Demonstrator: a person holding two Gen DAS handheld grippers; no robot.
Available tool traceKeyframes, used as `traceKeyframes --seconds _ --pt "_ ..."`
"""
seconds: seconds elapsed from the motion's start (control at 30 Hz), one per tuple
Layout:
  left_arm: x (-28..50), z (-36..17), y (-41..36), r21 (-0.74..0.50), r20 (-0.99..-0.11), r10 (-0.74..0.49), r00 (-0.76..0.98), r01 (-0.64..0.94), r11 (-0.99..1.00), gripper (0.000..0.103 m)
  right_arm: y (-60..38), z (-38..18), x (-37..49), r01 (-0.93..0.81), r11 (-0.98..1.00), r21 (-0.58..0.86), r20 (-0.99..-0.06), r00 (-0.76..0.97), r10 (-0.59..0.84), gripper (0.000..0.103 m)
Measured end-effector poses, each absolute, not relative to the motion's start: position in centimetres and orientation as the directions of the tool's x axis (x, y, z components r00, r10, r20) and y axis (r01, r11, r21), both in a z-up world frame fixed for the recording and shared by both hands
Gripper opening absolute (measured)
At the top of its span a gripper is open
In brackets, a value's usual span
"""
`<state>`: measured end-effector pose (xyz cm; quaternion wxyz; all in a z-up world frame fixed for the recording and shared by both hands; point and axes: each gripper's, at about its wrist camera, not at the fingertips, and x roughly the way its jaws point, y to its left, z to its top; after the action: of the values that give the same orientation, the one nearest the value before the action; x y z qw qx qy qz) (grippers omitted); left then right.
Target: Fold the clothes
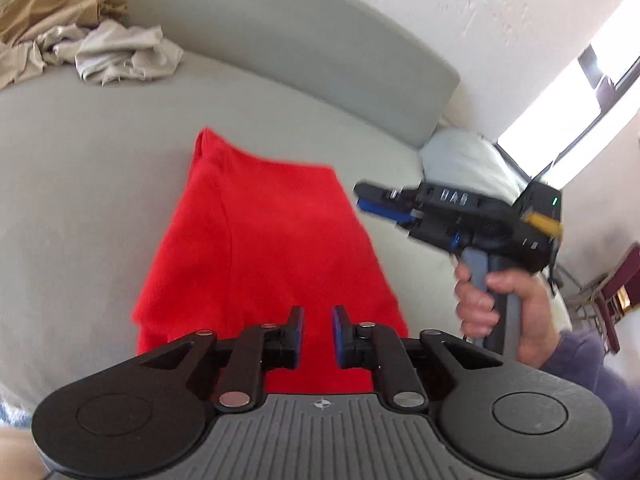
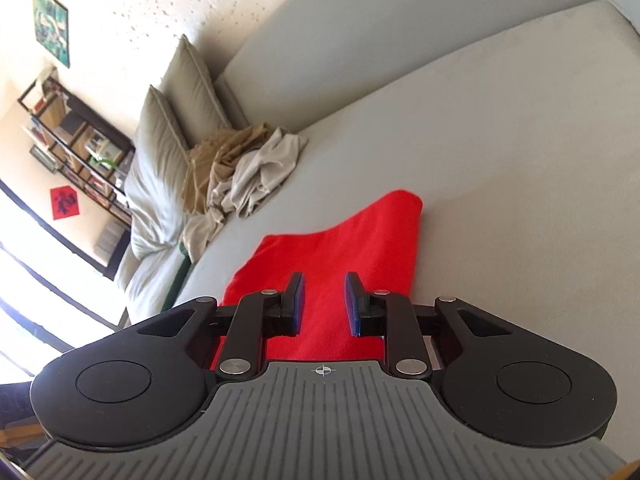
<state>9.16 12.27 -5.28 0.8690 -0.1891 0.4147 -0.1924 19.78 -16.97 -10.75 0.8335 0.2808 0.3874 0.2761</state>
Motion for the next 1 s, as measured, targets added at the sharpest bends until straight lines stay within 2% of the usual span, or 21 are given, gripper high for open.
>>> traceKeyframes --seconds 0.1,0.2,0.27,0.3,0.33,0.43,0.47,0.53,0.57,0.67,0.73,0.83,0.97,1.0 --pt "13.1 -5.4 11.7 -0.453 -0.625 -0.398 0.672 0.103 0.885 0.015 -15.5 -12.0 22.4 -0.238 0.645 0.726 -0.472 0.51 0.72 0.025" --pt "16.5 -7.8 11.6 -0.342 -0.63 -0.238 0.739 0.011 0.939 0.01 -13.5 -14.0 24.3 -0.26 0.591 0.763 -0.476 0.393 0.787 0.025" --pt "17.0 -9.4 13.4 -0.39 -0.659 -0.223 0.718 -0.073 0.918 0.003 -13.1 -15.3 25.6 -0.24 0.616 0.75 -0.509 0.386 0.77 0.015" --pt "17.3 -10.2 14.3 -0.413 -0.674 -0.217 0.706 -0.117 0.903 0.008 -13.4 -15.9 26.4 -0.214 0.635 0.742 -0.518 0.417 0.747 0.0" --pt "17.6 -10.9 15.2 -0.435 -0.689 -0.213 0.693 -0.16 0.886 0.008 -14.0 -16.4 27.2 -0.181 0.653 0.736 -0.524 0.459 0.718 0.0" --pt "17.3 -10.6 15.8 -0.444 -0.675 -0.219 0.705 -0.149 0.884 0.008 -16.2 -17.3 29.2 -0.043 0.7 0.713 -0.541 0.602 0.587 0.001" --pt "17.2 -10.5 15.8 -0.437 -0.673 -0.217 0.707 -0.144 0.888 0.008 -16.9 -17.4 29.6 0.01 0.713 0.701 -0.55 0.645 0.531 0.006" --pt "16.7 -10.2 15.7 -0.431 -0.664 -0.219 0.715 -0.126 0.894 0.008 -18.2 -16.7 29.4 0.088 0.733 0.674 -0.561 0.707 0.431 0.009" --pt "16.4 -9.9 15.7 -0.432 -0.655 -0.225 0.721 -0.113 0.895 0.008 -18.7 -16.3 29.0 0.093 0.726 0.682 -0.555 0.712 0.43 0.009" --pt "14.2 -8.3 14.9 -0.427 -0.607 -0.255 0.753 -0.038 0.903 0.008 -18.8 -14.3 26.1 0.011 0.701 0.713 -0.533 0.658 0.532 0.009" --pt "12.9 -7.4 13.8 -0.362 -0.604 -0.236 0.761 0.001 0.932 0.008 -17.7 -12.6 23.2 -0.086 0.722 0.686 -0.537 0.61 0.583 0.009" --pt "10.5 -6.8 12.0 -0.216 -0.646 -0.142 0.75 -0.002 0.976 0.008 -15.1 -10.2 18.5 -0.225 0.786 0.575 -0.581 0.565 0.586 0.009" --pt "7.4 -6.8 10.9 -0.168 -0.657 -0.146 0.74 0.044 0.985 0.01 -11.3 -8.4 13.7 -0.357 0.836 0.416 -0.631 0.548 0.548 0.01" --pt "7.1 -7.0 10.8 -0.145 -0.677 -0.115 0.726 0.022 0.989 0.011 -10.5 -8.2 12.7 -0.386 0.843 0.374 -0.647 0.543 0.535 0.014"
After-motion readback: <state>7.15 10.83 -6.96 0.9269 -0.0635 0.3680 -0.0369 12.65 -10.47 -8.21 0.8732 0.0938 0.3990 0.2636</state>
